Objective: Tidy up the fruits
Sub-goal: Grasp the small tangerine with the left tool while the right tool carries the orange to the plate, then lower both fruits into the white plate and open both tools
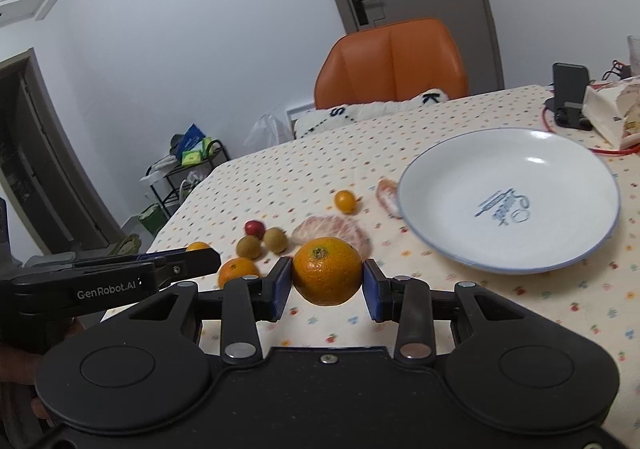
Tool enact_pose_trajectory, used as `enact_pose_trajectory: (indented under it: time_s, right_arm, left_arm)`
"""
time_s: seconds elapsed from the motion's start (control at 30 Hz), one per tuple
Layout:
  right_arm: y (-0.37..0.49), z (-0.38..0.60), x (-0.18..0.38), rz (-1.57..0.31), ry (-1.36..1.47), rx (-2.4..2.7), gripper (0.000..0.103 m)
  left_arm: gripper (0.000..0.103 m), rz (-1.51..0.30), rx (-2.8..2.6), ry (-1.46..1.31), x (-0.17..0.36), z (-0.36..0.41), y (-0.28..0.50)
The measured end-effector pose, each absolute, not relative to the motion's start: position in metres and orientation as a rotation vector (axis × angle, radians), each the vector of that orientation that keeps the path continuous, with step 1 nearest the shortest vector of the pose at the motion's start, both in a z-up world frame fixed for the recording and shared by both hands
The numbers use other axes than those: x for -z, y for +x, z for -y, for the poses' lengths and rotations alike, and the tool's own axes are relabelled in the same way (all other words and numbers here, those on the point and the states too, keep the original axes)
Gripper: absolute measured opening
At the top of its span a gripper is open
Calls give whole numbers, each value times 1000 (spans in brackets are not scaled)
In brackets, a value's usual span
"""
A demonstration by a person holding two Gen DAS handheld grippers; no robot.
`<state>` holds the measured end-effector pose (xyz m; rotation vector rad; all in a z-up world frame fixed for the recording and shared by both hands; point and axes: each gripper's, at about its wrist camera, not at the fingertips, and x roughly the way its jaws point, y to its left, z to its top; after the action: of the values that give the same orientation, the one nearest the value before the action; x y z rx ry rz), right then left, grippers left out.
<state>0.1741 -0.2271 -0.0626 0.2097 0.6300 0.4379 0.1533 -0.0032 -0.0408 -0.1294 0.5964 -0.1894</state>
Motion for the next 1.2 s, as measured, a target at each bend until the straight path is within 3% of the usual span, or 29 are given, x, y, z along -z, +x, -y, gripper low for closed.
enact_pose_trajectory:
  time_s: [0.87, 1.2]
  right_arm:
    - [211, 290, 80, -584, 171, -145, 36]
    - [204, 295, 76, -576, 179, -164, 41]
  left_arm:
    - [23, -623, 245, -82, 43, 63, 204]
    - [23, -610, 282, -65, 38, 91, 219]
